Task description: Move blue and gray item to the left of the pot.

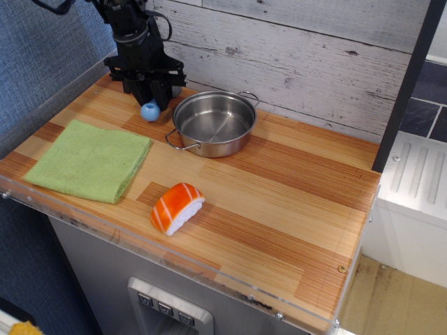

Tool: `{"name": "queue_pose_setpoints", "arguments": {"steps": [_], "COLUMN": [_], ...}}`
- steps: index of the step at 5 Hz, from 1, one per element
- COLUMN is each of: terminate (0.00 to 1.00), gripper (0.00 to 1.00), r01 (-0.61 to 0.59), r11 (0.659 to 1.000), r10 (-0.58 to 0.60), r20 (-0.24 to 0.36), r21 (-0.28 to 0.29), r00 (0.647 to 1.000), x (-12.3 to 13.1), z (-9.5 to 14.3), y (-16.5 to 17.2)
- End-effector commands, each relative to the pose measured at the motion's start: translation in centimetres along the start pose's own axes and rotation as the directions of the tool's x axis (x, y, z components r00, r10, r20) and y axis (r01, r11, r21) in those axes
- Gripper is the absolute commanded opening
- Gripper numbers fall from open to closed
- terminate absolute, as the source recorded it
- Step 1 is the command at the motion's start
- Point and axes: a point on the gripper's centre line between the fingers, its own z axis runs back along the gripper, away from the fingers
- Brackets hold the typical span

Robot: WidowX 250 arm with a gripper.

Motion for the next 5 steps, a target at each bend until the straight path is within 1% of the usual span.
{"name": "queue_pose_setpoints", "arguments": {"steps": [1, 2, 3, 4, 5], "terminate": [0.00, 0.00, 0.00, 0.00, 0.00], "gripper": [0.00, 0.00, 1.00, 1.00, 1.00], "r01": [0.030, -0.016, -0.029, -0.029, -0.003], "r11": [1.000, 1.000, 1.000, 1.000, 1.000], "r10": [-0.031, 0.016, 0.029, 0.029, 0.003], "r20": [0.015, 0.012, -0.002, -0.005, 0.003], "r21": [0.006, 0.000, 0.002, -0.005, -0.009], "r00": [0.999, 1.000, 1.000, 1.000, 1.000], "x": [0.34, 0.00, -0.16, -0.15, 0.31], "z": [0.25, 0.51, 0.80, 0.75, 1.20], "y": [-0.60, -0.56, -0.41, -0.36, -0.50]}}
